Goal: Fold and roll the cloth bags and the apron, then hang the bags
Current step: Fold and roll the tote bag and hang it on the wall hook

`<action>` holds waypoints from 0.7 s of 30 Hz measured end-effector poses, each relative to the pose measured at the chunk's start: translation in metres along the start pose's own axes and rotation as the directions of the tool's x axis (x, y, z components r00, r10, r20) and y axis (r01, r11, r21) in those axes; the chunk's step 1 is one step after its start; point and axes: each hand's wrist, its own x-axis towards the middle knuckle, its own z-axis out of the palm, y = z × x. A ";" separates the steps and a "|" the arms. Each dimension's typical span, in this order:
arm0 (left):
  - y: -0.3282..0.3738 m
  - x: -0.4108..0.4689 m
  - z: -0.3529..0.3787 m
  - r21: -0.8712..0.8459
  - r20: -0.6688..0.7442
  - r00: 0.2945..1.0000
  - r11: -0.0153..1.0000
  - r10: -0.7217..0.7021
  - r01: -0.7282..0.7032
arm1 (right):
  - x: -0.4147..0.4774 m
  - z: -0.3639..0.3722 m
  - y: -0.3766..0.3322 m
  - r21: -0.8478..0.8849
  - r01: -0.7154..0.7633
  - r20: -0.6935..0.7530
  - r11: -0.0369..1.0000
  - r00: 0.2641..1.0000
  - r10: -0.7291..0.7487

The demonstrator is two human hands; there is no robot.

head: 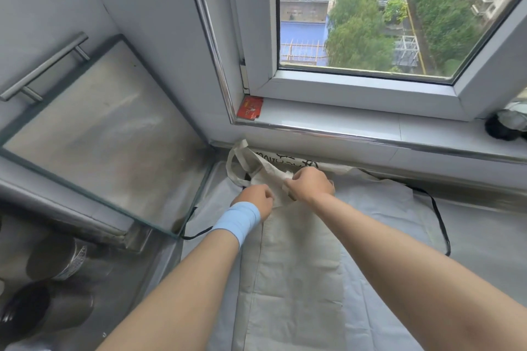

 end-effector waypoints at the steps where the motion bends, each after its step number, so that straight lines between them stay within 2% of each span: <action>1: 0.002 0.002 -0.004 -0.025 -0.032 0.999 1.000 0.016 -0.016 | 0.003 0.001 -0.003 0.060 0.019 0.003 0.998 1.000 -0.020; 3: 0.005 0.006 -0.012 -0.065 -0.110 0.993 0.997 0.036 -0.043 | 0.006 0.001 -0.010 0.168 0.086 -0.006 0.982 0.996 -0.087; 5: 0.008 0.008 -0.020 -0.119 -0.208 0.977 0.990 0.053 -0.079 | 0.004 -0.006 -0.020 0.265 0.160 -0.077 0.951 0.986 -0.145; 8: 0.021 0.010 -0.034 -0.334 -0.306 0.950 0.927 0.061 -0.167 | 0.006 -0.034 -0.037 0.442 0.270 -0.169 0.855 0.962 -0.216; 10: 0.035 0.003 -0.042 -0.461 -0.292 0.954 0.863 0.073 -0.207 | 0.001 -0.054 -0.047 0.537 0.340 -0.229 0.772 0.940 -0.254; 14: 0.055 0.004 -0.053 -0.535 -0.103 0.983 0.825 0.153 -0.185 | 0.000 -0.075 -0.061 0.632 0.375 -0.228 0.678 0.926 -0.300; 15: 0.052 0.005 -0.054 -0.507 -0.101 0.983 0.843 0.152 -0.182 | 0.000 -0.075 -0.061 0.662 0.381 -0.247 0.646 0.924 -0.292; 16: 0.070 -0.009 -0.080 -0.435 -0.147 0.970 0.868 0.195 -0.241 | -0.012 -0.110 -0.067 0.675 0.429 -0.321 0.600 0.903 -0.285; 17: 0.070 -0.010 -0.089 -0.334 -0.164 0.966 0.910 0.201 -0.246 | -0.014 -0.119 -0.066 0.717 0.422 -0.327 0.554 0.907 -0.267; 19: 0.070 -0.007 -0.108 0.006 -0.164 0.963 0.977 0.213 -0.215 | -0.007 -0.131 -0.060 0.745 0.403 -0.325 0.531 0.915 -0.239; 21: 0.060 -0.003 -0.120 0.260 -0.106 0.978 0.954 0.179 -0.146 | -0.004 -0.131 -0.051 0.725 0.396 -0.332 0.563 0.918 -0.217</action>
